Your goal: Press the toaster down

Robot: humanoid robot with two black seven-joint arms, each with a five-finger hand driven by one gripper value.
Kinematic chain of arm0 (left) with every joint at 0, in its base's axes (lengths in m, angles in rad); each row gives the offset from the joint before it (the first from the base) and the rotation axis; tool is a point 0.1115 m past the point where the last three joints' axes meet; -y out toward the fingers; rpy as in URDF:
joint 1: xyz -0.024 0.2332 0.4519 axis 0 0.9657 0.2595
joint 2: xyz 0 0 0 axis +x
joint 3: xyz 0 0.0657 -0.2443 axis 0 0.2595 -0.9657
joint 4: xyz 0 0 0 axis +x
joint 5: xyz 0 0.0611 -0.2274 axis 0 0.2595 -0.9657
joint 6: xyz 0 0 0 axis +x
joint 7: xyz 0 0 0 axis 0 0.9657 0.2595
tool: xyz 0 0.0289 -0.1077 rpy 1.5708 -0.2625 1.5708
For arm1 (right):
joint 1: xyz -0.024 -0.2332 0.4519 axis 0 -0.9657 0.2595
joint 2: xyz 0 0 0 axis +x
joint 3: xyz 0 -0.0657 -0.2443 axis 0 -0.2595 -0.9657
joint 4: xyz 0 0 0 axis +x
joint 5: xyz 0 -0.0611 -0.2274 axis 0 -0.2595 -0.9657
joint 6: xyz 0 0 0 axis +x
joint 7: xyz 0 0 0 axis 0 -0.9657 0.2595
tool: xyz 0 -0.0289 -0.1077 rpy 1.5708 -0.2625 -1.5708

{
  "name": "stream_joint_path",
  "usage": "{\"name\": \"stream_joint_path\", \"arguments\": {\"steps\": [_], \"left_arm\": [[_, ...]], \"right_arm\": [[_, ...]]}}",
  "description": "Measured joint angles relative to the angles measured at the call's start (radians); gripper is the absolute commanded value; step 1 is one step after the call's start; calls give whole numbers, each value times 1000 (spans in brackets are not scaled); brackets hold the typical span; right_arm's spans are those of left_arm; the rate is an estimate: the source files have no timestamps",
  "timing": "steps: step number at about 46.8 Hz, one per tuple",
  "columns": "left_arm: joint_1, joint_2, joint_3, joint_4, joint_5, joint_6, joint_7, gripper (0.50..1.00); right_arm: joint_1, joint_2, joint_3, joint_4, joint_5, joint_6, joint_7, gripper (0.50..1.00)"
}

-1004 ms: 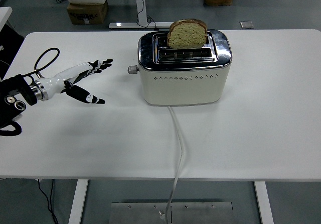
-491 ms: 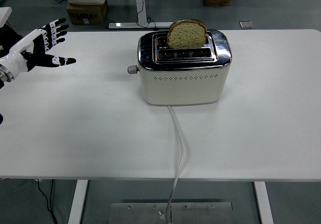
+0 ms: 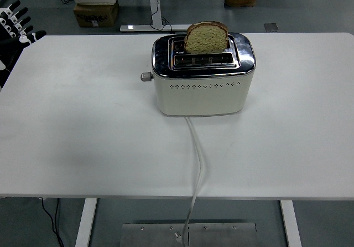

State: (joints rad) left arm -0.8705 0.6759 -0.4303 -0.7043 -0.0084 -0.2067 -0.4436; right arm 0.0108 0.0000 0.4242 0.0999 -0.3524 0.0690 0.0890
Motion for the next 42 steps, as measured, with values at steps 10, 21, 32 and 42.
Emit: {"name": "stream_joint_path", "arguments": {"steps": [10, 21, 32, 42], "left_arm": [[6, -21, -1, 42, -179, 1, -1, 1000], [21, -58, -2, 84, -209, 0, -3, 1000], [18, -101, -41, 176, -216, -1, -3, 1000], [18, -146, -56, 197, -216, -1, 2, 1000]], "right_arm": [[0, 0, 0, 0, 0, 0, 0, 1000], [0, 0, 0, 0, 0, 0, 0, 998], [0, 0, 0, 0, 1, 0, 0, 998], [0, 0, 0, 0, 0, 0, 0, 1000]]}}
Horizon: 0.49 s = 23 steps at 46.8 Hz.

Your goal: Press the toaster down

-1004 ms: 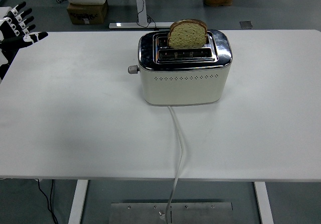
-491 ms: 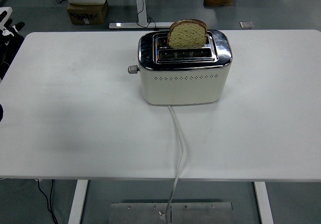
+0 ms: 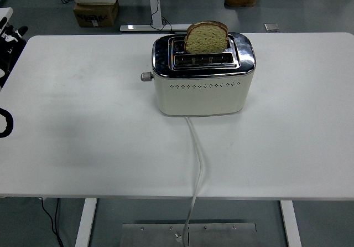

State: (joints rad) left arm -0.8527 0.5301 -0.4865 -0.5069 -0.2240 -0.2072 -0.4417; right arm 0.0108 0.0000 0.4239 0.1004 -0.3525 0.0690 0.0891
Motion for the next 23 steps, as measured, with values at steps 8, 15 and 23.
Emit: {"name": "stream_joint_path", "arguments": {"steps": [8, 15, 23], "left_arm": [[0, -18, -11, 10, -4, 0, 0, 1000], [0, -31, -17, 20, -4, -2, 0, 1000], [-1, -32, -25, 24, -5, -10, 0, 1000]], "right_arm": [[0, 0, 0, 0, 0, 0, 0, 998], [5, 0, 0, 1, -3, 0, 0, 998], [5, 0, 0, 2, 1, 0, 1, 1000]]}}
